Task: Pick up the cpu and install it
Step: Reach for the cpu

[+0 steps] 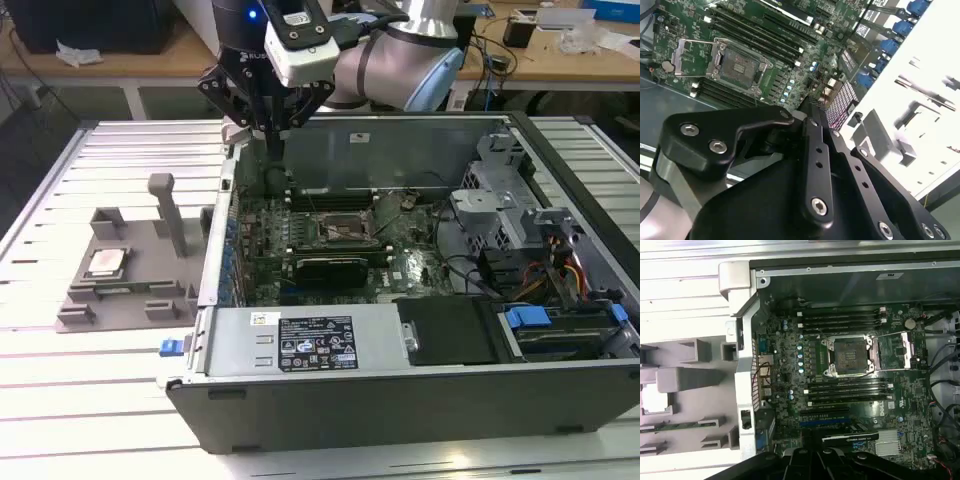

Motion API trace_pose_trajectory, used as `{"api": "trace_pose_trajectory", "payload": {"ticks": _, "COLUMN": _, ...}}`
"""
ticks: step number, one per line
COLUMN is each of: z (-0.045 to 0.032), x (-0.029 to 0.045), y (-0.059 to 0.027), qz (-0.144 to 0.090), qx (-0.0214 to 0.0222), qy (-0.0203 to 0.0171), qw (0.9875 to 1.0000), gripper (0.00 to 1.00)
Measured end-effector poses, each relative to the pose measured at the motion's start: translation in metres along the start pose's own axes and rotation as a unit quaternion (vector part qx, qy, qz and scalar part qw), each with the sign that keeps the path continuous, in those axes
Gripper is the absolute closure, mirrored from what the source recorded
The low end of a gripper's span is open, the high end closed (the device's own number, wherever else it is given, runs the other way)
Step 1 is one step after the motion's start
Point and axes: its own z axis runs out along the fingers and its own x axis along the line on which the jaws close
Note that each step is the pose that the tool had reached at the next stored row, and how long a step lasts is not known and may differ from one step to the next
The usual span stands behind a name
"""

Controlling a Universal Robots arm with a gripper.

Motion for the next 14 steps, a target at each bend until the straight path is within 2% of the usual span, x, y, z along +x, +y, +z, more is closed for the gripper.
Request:
{"api": "trace_pose_trajectory", "payload": {"ticks": 1, "z": -0.0001, "x": 0.0042, "y": -0.0003, "qz": 0.0, "qx": 0.0, "qy": 0.0, "qw": 1.0, "gripper": 0.89}}
{"api": "trace_pose_trajectory", "payload": {"ticks": 3, "z": -0.0005, "x": 0.0197, "y": -0.0015, "qz": 0.0, "qx": 0.0, "qy": 0.0, "qw": 1.0, "gripper": 0.89}}
{"api": "trace_pose_trajectory", "payload": {"ticks": 4, "z": -0.0006, "x": 0.0238, "y": -0.0018, "qz": 0.0, "qx": 0.0, "qy": 0.0, "qw": 1.0, "gripper": 0.89}}
{"api": "trace_pose_trajectory", "payload": {"ticks": 10, "z": -0.001, "x": 0.0387, "y": -0.0029, "qz": 0.0, "qx": 0.0, "qy": 0.0, "qw": 1.0, "gripper": 0.89}}
{"api": "trace_pose_trajectory", "payload": {"ticks": 14, "z": -0.0014, "x": 0.0518, "y": -0.0038, "qz": 0.0, "qx": 0.0, "qy": 0.0, "qw": 1.0, "gripper": 0.89}}
